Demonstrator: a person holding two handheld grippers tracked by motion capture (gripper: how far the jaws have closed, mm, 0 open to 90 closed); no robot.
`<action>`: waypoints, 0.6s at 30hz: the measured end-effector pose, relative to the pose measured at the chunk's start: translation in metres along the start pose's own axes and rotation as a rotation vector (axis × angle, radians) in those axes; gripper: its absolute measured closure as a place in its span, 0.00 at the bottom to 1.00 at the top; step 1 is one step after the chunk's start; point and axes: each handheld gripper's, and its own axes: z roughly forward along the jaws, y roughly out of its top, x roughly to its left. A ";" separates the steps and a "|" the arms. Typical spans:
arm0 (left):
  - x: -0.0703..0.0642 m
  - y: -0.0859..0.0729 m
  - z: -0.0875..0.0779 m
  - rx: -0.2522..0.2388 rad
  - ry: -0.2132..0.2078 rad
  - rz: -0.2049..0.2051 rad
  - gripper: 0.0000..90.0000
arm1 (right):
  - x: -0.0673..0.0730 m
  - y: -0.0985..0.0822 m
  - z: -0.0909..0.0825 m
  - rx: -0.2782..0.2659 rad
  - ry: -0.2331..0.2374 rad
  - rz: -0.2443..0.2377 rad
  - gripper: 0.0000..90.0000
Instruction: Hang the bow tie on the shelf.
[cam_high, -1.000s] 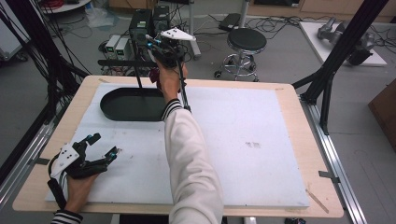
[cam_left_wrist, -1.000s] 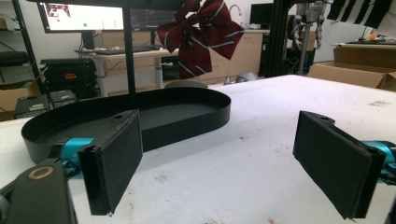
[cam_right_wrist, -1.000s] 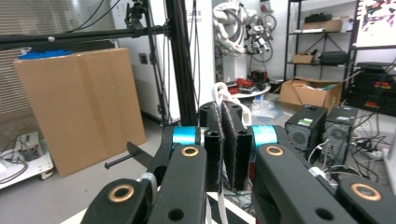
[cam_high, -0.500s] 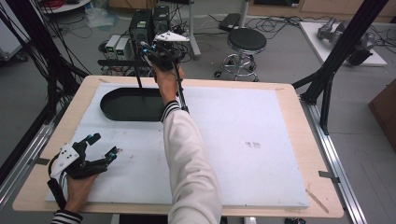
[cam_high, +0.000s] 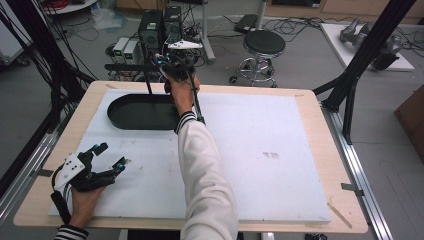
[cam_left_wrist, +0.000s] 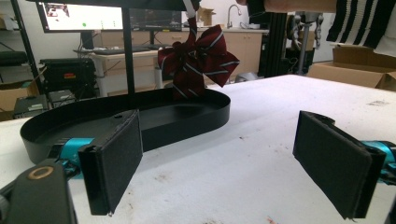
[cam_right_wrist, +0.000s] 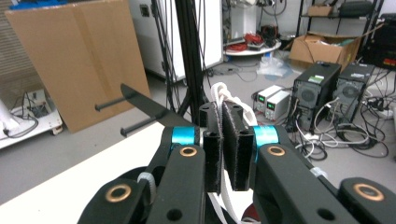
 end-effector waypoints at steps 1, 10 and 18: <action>0.000 0.000 0.000 -0.001 0.001 0.000 0.18 | 0.000 0.000 0.000 0.000 0.000 0.000 0.95; 0.000 0.000 0.000 -0.002 0.001 0.000 0.18 | 0.002 0.002 -0.003 0.024 -0.002 -0.033 0.90; 0.000 0.000 0.000 -0.004 0.000 0.000 0.18 | 0.002 0.000 -0.002 0.071 0.014 -0.037 0.83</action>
